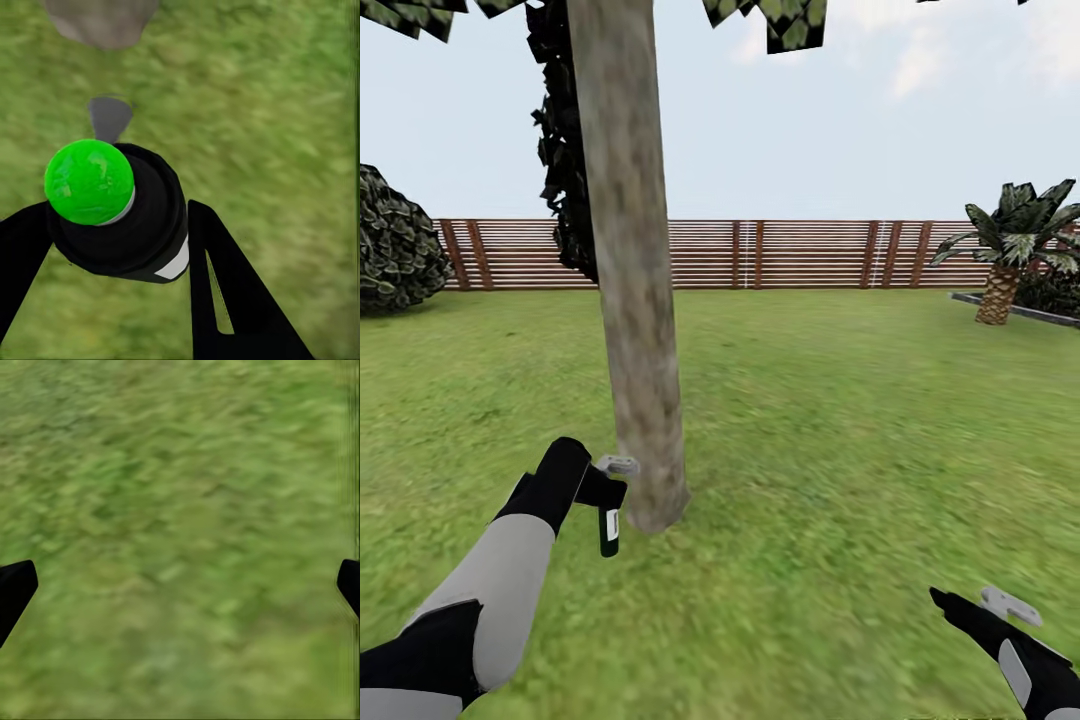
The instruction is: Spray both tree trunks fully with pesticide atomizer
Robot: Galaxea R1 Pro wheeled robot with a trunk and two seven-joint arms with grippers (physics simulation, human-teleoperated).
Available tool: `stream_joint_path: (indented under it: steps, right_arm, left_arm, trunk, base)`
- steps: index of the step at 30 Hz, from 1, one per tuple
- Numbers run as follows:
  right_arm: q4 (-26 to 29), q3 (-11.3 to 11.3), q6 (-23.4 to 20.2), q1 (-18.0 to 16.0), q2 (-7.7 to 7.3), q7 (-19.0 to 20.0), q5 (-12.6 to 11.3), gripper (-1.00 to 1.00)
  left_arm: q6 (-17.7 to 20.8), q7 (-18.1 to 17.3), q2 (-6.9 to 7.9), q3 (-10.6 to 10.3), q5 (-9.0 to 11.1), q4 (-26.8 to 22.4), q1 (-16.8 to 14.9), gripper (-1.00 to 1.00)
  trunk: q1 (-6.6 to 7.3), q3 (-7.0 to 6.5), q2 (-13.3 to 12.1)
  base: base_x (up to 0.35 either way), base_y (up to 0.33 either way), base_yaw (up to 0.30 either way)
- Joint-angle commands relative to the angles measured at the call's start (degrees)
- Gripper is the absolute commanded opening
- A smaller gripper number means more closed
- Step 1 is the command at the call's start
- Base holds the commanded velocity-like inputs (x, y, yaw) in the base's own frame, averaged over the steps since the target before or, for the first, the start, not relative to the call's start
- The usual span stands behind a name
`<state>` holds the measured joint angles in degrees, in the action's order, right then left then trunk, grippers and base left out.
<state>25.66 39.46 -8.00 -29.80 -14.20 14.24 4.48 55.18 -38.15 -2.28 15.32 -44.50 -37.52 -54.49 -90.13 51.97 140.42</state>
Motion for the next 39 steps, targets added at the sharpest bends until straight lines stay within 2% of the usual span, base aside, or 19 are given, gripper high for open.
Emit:
stream_joint_path:
  steps: [1, 8, 14, 18, 28, 36, 39]
  right_arm:
    - [0.00, 0.00, 0.00, 0.00, -0.01, 0.00, 0.00, 1.00]
    - [0.00, -0.02, 0.00, 0.00, 0.02, -0.07, 0.01, 1.00]
    - [0.00, -0.04, 0.00, 0.00, 0.02, -0.08, 0.01, 1.00]
    - [0.00, -0.07, 0.00, 0.00, 0.01, -0.09, 0.01, 1.00]
    - [0.00, -0.09, 0.00, 0.00, -0.01, -0.09, 0.01, 1.00]
    - [0.00, -0.09, 0.00, 0.00, -0.01, -0.09, 0.01, 1.00]
    - [0.00, -0.09, 0.00, 0.00, -0.02, -0.09, 0.01, 1.00]
  left_arm:
    - [0.00, 0.01, 0.00, 0.01, 0.02, 0.01, 0.00, -1.00]
    - [-0.06, 0.01, 0.08, 0.03, 0.01, 0.06, 0.03, -1.00]
    - [-0.07, 0.01, 0.31, 0.12, -0.06, 0.08, 0.08, -1.00]
    - [-0.07, 0.01, 1.16, 0.12, -0.06, 0.06, 0.09, -1.00]
    - [0.24, 0.01, 1.40, 0.32, -0.15, -0.59, -0.13, -1.00]
    - [1.02, 0.01, 1.42, 0.25, -0.22, -0.96, -4.78, -1.00]
    - [1.07, -0.03, 1.43, 0.24, -0.18, -0.89, -7.89, -1.00]
  trunk:
    - [0.00, 0.00, 0.00]
    - [0.00, 0.00, 0.00]
    - [0.00, 0.00, 0.00]
    - [0.00, 0.00, 0.00]
    - [0.00, 0.00, 0.00]
    - [0.00, 0.00, 0.00]
    - [0.00, 0.00, 0.00]
  base:
    - [0.088, 0.000, -0.254]
    - [0.025, 0.000, -0.217]
    - [0.002, 0.000, -0.025]
    - [0.141, 0.081, -0.001]
    - [0.041, 0.029, 0.000]
    - [0.000, 0.000, 0.000]
    - [0.000, 0.000, 0.000]
